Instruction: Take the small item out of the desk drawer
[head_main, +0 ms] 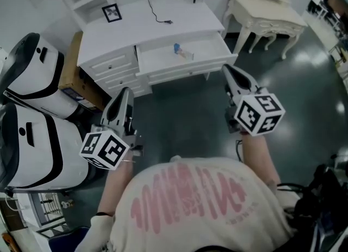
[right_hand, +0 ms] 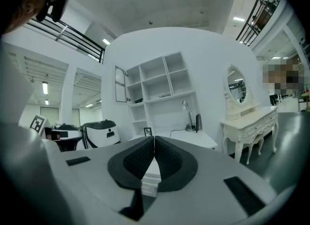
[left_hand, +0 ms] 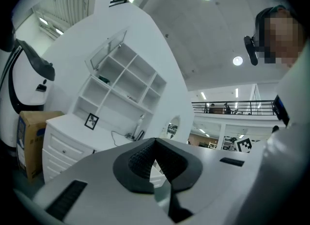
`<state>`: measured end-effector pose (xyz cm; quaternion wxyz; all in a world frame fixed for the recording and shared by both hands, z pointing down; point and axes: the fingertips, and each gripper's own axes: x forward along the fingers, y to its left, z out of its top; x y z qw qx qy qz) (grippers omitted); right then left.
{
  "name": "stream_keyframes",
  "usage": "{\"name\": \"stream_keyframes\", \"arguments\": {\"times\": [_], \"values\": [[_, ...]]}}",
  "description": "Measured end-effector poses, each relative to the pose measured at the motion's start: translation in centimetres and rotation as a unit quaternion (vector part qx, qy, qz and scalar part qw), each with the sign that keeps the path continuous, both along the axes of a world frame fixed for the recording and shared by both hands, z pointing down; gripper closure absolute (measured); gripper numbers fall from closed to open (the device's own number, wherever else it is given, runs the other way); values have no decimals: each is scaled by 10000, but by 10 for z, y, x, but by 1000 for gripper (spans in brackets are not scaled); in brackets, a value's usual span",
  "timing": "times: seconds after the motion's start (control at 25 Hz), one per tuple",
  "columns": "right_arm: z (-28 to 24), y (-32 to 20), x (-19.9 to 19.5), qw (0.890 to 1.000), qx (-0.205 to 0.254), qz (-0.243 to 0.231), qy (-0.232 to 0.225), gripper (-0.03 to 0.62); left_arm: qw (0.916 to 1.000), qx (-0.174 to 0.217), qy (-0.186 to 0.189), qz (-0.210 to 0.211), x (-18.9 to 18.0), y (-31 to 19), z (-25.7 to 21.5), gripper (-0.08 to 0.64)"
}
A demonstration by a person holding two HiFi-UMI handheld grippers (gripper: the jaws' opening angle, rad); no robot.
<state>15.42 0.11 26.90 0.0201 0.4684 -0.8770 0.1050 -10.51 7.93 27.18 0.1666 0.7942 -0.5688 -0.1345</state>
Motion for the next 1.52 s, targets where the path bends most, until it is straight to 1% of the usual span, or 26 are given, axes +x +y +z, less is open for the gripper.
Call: {"name": "stream_keyframes", "arguments": {"times": [0.12,0.2,0.32,0.44,0.52,0.64,0.8,1.08,1.36,1.52], "values": [[-9,-23,-21,9999,99,8,-30,574,10000,60,-30,38,-20,-27,-9,531],[-6,-33,-32,9999,103,11,69,574,10000,60,-20,46,-30,-41,-8,531],[11,-47,-40,9996,-129,53,239,574,9998,-151,66,89,-37,-58,9,531],[28,-61,-43,9988,-413,63,270,574,9989,-423,128,158,-40,-71,30,531],[38,-70,-45,9981,-537,65,293,574,9983,-535,184,153,-43,-79,40,531],[51,-86,-50,9973,-659,69,323,574,9976,-636,215,152,-47,-93,49,531],[67,-114,-58,9964,-776,26,354,574,9976,-631,201,189,-54,-120,56,531],[76,-186,-67,9962,-787,-55,366,574,9965,-696,150,447,-51,-182,68,531],[74,-273,-81,9955,-838,-305,336,574,9971,-691,102,289,-57,-264,62,531],[82,-318,-87,9938,-951,-463,339,574,9967,-784,64,200,-56,-306,71,531]]}}
